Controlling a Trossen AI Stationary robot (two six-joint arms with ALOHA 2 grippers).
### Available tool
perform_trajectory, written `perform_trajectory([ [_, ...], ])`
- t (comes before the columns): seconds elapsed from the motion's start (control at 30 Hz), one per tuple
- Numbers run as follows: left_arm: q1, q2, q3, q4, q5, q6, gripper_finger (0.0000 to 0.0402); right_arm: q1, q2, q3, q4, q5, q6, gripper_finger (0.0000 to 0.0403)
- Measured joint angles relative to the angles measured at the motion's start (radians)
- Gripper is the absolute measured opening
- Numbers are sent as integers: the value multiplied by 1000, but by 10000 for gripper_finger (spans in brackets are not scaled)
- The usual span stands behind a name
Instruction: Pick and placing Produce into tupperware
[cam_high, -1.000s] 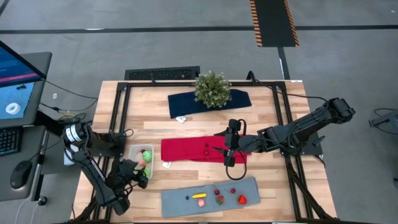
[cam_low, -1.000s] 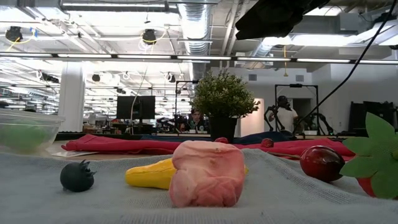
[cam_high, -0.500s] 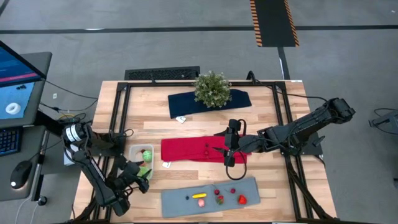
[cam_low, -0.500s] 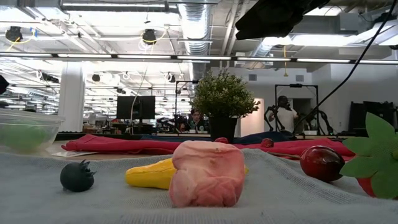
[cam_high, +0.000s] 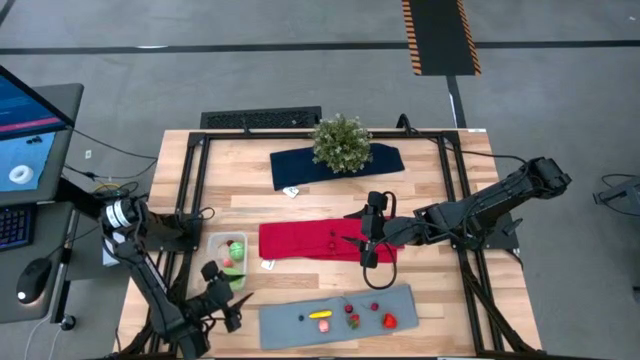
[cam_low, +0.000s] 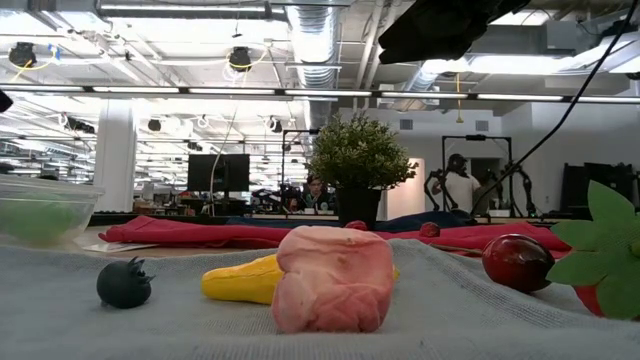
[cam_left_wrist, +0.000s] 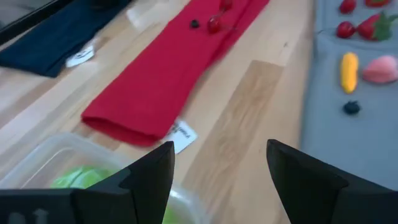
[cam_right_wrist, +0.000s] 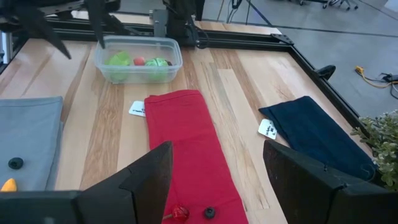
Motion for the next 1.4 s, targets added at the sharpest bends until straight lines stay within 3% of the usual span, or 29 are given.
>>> perform_trajectory([
  [0.17,24,0,0,196,20,144,245,0,0,0,0,0,0,275],
  [0.4,129,0,-2,542,183,537,245,0,0,0,0,0,0,275],
  [0.77,264,0,-2,748,400,874,245,0,0,0,0,0,0,275],
  [1.17,374,0,-81,1019,619,1098,245,0,0,0,0,0,0,275],
  [1.4,401,1,-115,1027,621,1106,245,0,0,0,0,0,0,275],
])
